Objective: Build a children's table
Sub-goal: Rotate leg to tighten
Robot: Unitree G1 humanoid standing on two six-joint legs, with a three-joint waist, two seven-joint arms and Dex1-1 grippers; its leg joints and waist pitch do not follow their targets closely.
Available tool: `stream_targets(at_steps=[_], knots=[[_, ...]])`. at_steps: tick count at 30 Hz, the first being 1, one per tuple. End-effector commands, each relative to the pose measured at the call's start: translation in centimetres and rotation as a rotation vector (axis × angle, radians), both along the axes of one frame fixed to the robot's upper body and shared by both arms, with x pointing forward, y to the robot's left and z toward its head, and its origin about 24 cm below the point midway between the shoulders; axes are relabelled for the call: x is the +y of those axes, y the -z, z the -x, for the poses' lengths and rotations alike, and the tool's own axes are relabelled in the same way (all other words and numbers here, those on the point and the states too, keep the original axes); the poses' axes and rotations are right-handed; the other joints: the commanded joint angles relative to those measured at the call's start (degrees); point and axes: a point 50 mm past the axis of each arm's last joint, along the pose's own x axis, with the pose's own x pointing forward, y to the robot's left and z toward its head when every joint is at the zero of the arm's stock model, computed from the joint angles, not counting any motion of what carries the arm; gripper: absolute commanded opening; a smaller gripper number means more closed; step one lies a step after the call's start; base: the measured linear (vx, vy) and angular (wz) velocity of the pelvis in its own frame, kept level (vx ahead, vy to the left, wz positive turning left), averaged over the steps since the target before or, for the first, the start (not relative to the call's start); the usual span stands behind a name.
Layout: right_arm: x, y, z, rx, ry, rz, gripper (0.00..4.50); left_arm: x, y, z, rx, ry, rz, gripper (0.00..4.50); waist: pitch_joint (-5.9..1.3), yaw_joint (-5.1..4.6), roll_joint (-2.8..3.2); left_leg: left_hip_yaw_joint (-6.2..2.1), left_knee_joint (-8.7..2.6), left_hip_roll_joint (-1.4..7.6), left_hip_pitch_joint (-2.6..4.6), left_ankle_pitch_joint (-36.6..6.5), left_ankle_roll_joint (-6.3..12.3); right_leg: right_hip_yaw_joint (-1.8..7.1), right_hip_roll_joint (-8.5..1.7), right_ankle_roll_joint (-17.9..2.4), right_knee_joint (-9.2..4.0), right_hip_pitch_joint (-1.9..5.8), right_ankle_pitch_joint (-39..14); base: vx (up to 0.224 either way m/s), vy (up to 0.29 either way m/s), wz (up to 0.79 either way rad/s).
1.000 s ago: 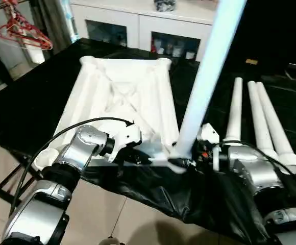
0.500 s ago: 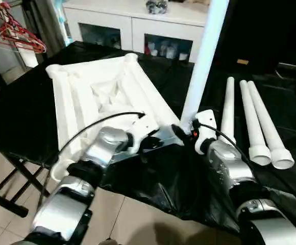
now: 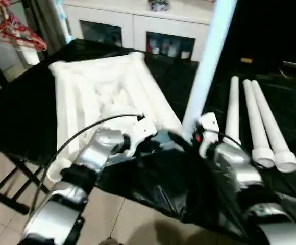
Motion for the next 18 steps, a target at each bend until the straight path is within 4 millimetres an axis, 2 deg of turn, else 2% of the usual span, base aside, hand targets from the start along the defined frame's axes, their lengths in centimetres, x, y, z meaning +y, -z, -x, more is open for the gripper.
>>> stream_targets(at_steps=[1, 3, 5, 7, 9, 12, 18], knots=[[1.5, 0.7, 1.6, 0.067, -0.239, 0.008, 3.85, -1.9, -1.2, 0.6, -0.029, 0.119, 0.078, 0.0, -3.48, 0.3, -0.31, -1.17, -3.37, 4.36, 0.18, -8.17, 6.17, 3.72, -6.41, -12.46, -3.65, 2.96, -7.73, 0.0, 0.0, 0.0], [0.6, 0.5, 2.2, 0.087, -0.351, 0.03, 3.85, -1.6, -1.3, 0.9, -0.003, 0.167, 0.073, 0.0, -3.36, 0.44, -0.39, -1.11, -3.36, 4.26, 0.13, -8.75, 6.28, 3.72, -6.34, -12.24, -3.82, 2.96, -9.06, 0.0, 0.0, 0.0], [0.2, 0.3, 2.5, 0.098, -0.407, 0.041, 3.85, -1.3, -1.2, 1.1, 0.013, 0.196, 0.06, 0.0, -3.31, 0.62, -0.77, -1.1, -3.39, 4.22, 0.05, -8.69, 6.21, 3.74, -6.47, -11.43, -4.02, 2.93, -11.13, 0.0, 0.0, 0.0], [0.0, 0.2, 2.7, 0.102, -0.438, 0.051, 3.85, -1.0, -1.2, 1.2, 0.015, 0.213, 0.05, 0.0, -3.32, 0.78, -0.8, -1.12, -3.34, 4.14, 0.06, -8.69, 6.1, 3.72, -6.46, -10.87, -4.08, 2.91, -12.7, 0.0, 0.0, 0.0], [-0.3, 0.0, 2.9, 0.092, -0.486, 0.079, 3.6, -0.7, -1.3, 1.3, 0.041, 0.248, 0.042, 0.0, -3.33, 0.94, -0.77, -1.14, -3.35, 4.18, 0.16, -8.59, 5.9, 3.7, -6.45, -10.57, -4.18, 2.77, -13.44, 0.0, 0.0, 0.0], [-0.4, 0.1, 3.1, 0.113, -0.513, 0.084, 3.3, -0.4, -1.3, 1.3, 0.055, 0.271, 0.027, 0.0, -3.41, 1.11, -0.59, -1.15, -3.35, 4.28, 0.29, -8.25, 5.79, 3.73, -6.43, -10.94, -4.06, 2.64, -12.29, 0.0, 0.0, 0.0], [-0.1, 0.4, 3.6, 0.122, -0.522, 0.077, 2.9, -0.1, -1.4, 1.1, 0.045, 0.247, 0.031, 0.0, -3.46, 1.55, -0.66, -1.21, -3.36, 4.3, 0.25, -7.83, 5.59, 3.71, -6.47, -11.16, -3.88, 2.77, -11.12, 0.0, 0.0, 0.0]])
